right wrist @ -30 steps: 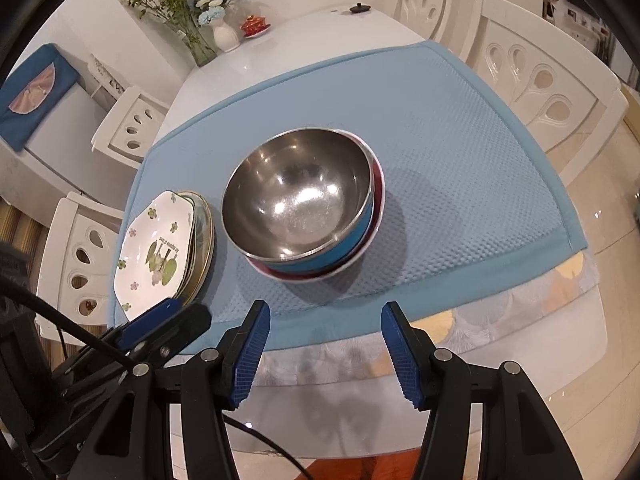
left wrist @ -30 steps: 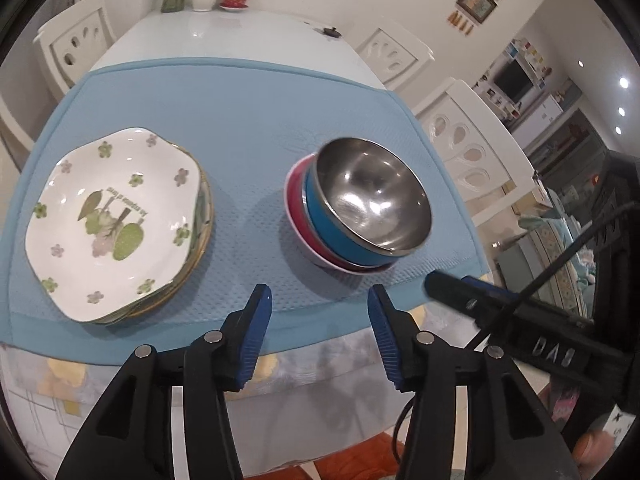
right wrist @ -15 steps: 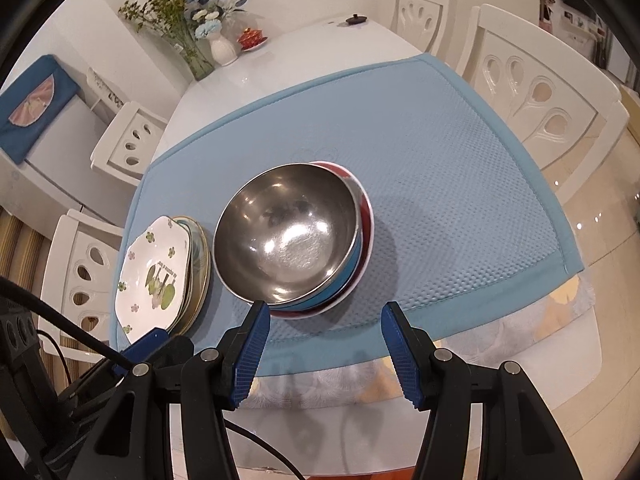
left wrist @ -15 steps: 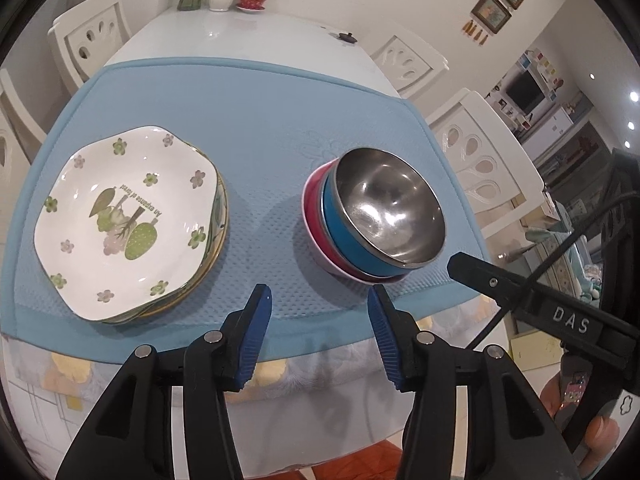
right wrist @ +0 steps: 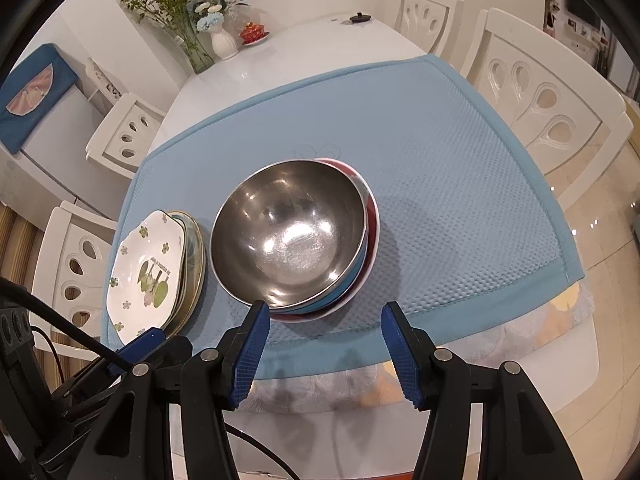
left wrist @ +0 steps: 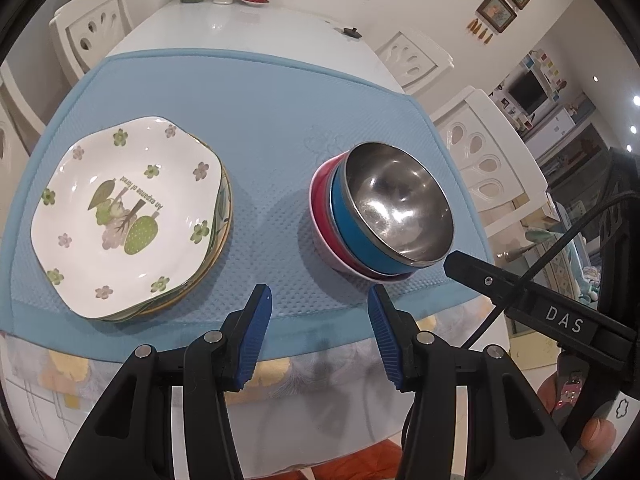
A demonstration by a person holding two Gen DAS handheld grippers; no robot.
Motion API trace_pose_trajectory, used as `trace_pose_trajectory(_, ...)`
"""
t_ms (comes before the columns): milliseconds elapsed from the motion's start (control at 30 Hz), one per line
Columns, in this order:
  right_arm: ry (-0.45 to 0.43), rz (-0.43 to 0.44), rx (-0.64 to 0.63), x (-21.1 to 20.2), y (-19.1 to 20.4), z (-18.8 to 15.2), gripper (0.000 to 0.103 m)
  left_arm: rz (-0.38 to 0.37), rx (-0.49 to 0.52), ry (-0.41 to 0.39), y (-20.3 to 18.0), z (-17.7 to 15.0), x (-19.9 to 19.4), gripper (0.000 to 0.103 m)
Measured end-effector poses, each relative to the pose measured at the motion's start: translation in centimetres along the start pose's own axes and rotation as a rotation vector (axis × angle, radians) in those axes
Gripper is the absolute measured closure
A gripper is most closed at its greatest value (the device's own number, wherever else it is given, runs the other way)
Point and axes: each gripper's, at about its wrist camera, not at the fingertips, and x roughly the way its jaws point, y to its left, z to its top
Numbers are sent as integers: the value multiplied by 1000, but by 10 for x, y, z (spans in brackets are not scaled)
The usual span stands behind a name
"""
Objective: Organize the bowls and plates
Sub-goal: 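Move both grippers to the nested bowl stack and pinch its rim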
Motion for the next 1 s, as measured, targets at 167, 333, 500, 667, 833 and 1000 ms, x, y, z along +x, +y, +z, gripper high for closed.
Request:
trace_pose_trajectory(167,5,5,1,1,3,0,47,8,-4,-13,2,1,-2,55)
trace_pose_trajectory(333,-3,10,-7,0,6,0,47,8,1,-19,1,2,-2,55)
trace_pose_trajectory(500,2,14,-3,1,7,0,47,1,0,-10,2,3,0,55)
trace_pose_trajectory(667,6,20,8,3,7,0,47,0,0,-2,2,4,2,55)
trace_pose_trajectory(833,0,22,10,1,10,1,47,-8,-2,-2,2,5,3,55)
trace_pose_trajectory(1000,6,29,16,1,8,1,47,-2,4,5,1,4,5,55)
